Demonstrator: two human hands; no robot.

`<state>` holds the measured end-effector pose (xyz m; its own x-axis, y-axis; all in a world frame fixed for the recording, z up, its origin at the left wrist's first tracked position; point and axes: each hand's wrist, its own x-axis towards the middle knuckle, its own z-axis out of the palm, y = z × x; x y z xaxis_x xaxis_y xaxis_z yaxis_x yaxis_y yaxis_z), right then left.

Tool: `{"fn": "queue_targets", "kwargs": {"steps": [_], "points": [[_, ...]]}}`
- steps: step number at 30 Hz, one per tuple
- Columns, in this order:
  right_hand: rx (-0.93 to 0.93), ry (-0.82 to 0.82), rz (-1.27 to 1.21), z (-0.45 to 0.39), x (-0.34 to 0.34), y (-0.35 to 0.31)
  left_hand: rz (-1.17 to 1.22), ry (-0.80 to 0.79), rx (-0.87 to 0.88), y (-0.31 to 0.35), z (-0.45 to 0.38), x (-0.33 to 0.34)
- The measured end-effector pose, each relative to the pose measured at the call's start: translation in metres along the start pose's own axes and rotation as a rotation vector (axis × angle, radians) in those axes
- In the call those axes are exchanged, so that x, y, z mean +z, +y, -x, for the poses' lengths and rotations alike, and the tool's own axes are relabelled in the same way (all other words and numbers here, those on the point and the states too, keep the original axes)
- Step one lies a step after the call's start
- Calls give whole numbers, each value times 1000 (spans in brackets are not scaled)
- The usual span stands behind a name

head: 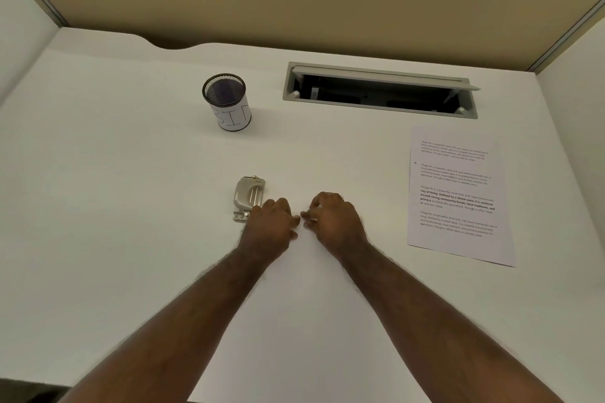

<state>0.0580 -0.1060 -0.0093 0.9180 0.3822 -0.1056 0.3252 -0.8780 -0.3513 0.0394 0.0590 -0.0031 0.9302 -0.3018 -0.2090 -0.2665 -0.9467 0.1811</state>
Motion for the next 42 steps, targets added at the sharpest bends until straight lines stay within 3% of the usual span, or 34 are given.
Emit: {"fn": "queue_targets", "kwargs": {"steps": [6,13,20,32,37,42], "points": [[-5,-54,88,-8,-5,-8,-4,86,60,-2,0,0],[12,-74,276,-14,-9,-21,-74,64,58,-1,-2,-2],[59,-123,317,-16,-13,-32,-215,60,87,-3,0,-1],[45,-153,357,-13,-10,-42,-190,157,67,0,4,7],[85,-133,250,-15,-4,-32,-145,201,-42,1,4,8],[311,-50,-292,-19,-15,-1,123,343,-258,-11,5,-14]]}}
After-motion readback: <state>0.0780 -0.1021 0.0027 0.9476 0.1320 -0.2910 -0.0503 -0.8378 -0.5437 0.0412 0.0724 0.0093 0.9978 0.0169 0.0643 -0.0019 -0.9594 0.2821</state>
